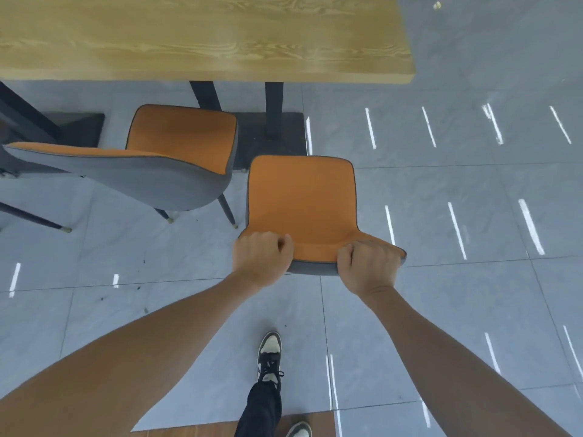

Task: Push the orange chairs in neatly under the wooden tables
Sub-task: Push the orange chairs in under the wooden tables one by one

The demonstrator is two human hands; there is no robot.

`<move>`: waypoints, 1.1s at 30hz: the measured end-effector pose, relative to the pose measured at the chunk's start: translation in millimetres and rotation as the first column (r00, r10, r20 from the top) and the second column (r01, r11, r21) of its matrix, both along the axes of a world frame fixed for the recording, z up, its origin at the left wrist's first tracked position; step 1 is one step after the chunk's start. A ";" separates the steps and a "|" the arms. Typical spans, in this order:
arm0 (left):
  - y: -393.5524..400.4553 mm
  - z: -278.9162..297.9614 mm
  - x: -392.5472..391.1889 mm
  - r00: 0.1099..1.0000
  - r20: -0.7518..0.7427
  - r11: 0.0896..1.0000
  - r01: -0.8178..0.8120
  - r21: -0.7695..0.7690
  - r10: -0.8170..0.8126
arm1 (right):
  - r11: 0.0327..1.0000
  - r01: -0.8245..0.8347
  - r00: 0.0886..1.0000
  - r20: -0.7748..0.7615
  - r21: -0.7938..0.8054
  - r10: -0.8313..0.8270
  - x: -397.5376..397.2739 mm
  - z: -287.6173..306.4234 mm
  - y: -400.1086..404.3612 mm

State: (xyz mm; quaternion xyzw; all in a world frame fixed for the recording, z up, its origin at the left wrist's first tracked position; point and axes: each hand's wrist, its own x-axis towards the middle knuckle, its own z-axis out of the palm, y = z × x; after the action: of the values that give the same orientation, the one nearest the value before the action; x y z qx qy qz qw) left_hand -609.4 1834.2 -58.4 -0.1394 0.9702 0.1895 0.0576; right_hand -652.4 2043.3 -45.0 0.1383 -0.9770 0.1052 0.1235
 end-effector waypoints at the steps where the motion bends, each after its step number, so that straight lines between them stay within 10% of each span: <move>1: -4.1 1.2 -10.3 1.000 -0.014 1.000 -0.008 -0.009 0.008 | 1.000 0.004 0.999 -0.042 0.001 -0.004 -10.4 1.0 -4.9; 33: -49.8 -16.2 -189.7 0.998 -0.063 0.999 0.001 0.033 0.001 | 0.995 -0.091 0.993 -0.084 -0.032 0.088 -203.6 -7.2 -51.1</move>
State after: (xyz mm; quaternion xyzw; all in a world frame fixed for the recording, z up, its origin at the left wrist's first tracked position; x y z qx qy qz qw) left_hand -799.1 1784.3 -74.6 -0.1324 0.9683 0.2098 0.0295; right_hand -856.0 1992.2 -52.2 0.1839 -0.9619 0.1226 0.1611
